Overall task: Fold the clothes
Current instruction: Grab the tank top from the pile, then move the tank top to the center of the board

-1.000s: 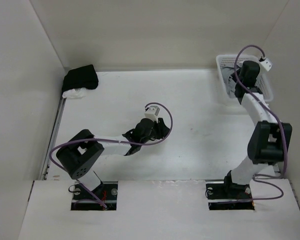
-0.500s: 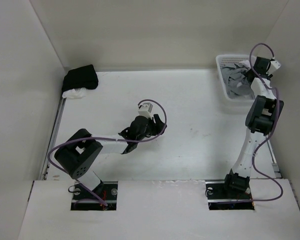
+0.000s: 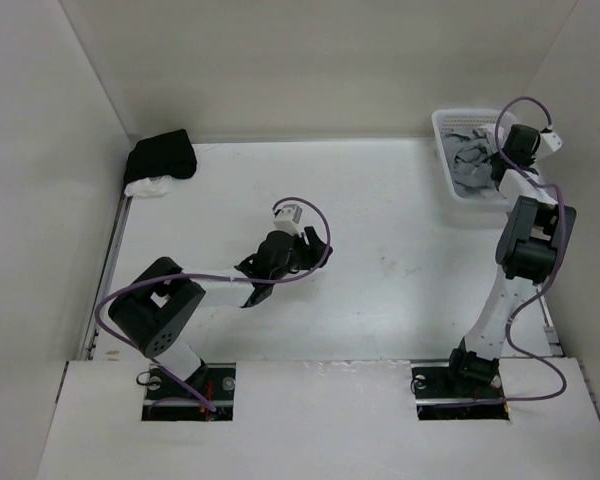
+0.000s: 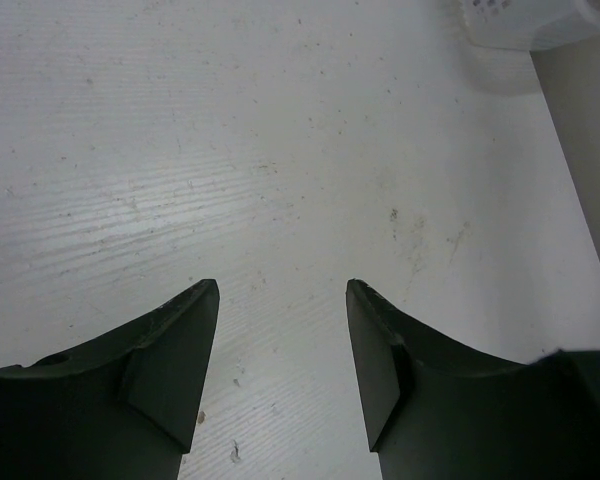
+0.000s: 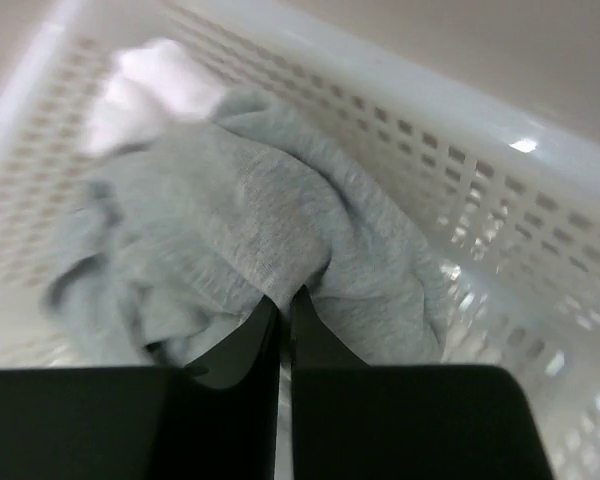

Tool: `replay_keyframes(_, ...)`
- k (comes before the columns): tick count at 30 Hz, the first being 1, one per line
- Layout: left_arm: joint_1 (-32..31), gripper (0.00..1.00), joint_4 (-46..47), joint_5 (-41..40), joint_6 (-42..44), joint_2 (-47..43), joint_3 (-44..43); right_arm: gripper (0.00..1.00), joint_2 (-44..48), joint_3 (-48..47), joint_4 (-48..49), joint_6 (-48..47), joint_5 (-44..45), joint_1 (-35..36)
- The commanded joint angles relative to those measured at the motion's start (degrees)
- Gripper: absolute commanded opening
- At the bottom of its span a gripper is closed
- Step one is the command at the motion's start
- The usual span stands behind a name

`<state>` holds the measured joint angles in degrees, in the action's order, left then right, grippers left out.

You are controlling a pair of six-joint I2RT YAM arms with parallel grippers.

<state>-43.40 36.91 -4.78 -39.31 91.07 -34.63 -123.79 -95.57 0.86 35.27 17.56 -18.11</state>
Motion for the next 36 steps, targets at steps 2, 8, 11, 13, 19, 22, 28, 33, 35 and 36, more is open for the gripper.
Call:
replay_keyframes(2,0.0,0.52,3.3,0.9,-0.3,-1.6,0.4,0.02,23.5,5.9,17.3,1.5,-0.4,5.7)
replay_keyframes(8,1.5,0.52,4.4,1.1,-1.8,-3.4,1.8,0.04,42.2,8.1,18.4,-1.3,-4.4,15.7)
replay_keyframes(11,3.6,0.52,3.7,1.1,-3.4,-5.5,2.8,0.04,47.9,6.0,17.2,-2.9,-7.3,21.3)
replay_keyframes(13,5.3,0.52,2.9,1.0,-4.6,-7.3,3.4,0.04,50.7,4.8,16.4,-3.8,-8.5,25.2)
replay_keyframes(19,15.3,0.53,-0.9,-1.6,-9.3,-22.2,9.0,0.09,59.4,11.5,16.3,-5.9,-12.0,41.1)
replay_keyframes(22,20.9,0.55,-4.6,-2.0,-11.2,-29.9,11.4,0.12,62.3,27.7,20.6,0.2,-12.0,46.9)
replay_keyframes(28,25.9,0.57,-12.5,-1.3,-10.7,-37.2,13.7,0.45,55.1,55.2,30.1,7.9,-16.6,52.1)
replay_keyframes(33,23.9,0.55,-17.7,-1.6,-8.4,-37.1,15.6,0.56,62.4,65.0,27.5,7.3,-12.3,53.7)
replay_keyframes(35,22.4,0.51,-19.9,-1.6,-7.3,-36.6,15.5,0.42,64.2,65.8,20.1,7.0,-11.4,54.6)
replay_keyframes(36,21.1,0.49,-20.6,-1.5,-6.5,-36.4,15.1,0.35,64.4,65.8,17.0,6.7,-11.1,55.0)
